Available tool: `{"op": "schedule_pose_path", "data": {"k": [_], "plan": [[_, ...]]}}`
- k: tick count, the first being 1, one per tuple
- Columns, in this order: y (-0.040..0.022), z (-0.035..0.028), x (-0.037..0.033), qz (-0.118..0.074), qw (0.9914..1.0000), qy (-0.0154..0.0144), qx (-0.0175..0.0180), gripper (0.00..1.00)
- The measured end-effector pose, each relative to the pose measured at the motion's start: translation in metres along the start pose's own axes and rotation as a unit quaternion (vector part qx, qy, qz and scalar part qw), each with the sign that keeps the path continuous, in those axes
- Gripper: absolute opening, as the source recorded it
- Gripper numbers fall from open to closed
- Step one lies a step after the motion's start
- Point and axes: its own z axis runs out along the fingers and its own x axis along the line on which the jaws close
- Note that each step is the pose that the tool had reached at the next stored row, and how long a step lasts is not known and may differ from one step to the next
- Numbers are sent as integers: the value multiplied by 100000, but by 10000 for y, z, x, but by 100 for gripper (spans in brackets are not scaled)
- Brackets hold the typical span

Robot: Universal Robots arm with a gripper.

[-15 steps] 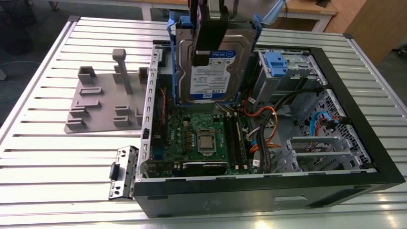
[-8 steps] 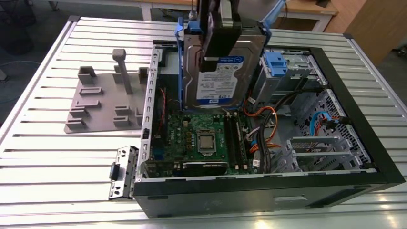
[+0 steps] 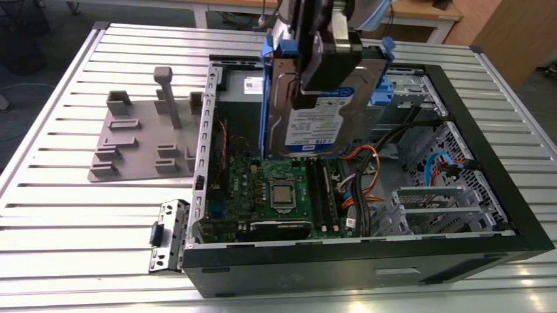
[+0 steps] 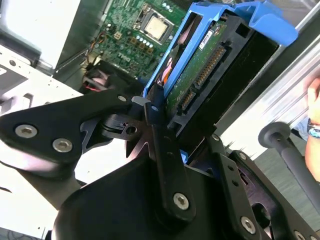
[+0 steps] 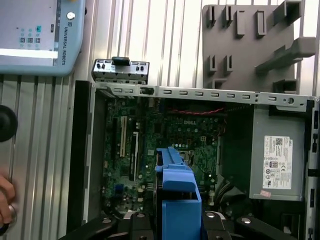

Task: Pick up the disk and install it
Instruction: 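Pick up the disk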

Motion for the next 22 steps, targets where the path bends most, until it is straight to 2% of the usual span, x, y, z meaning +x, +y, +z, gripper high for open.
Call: {"op": "schedule_pose_path", "data": {"k": [10,22], "plan": [[-273,5,118,-1,100000,-8,-53,36],[-557,4,221,1,100000,-8,-75,36]]}}
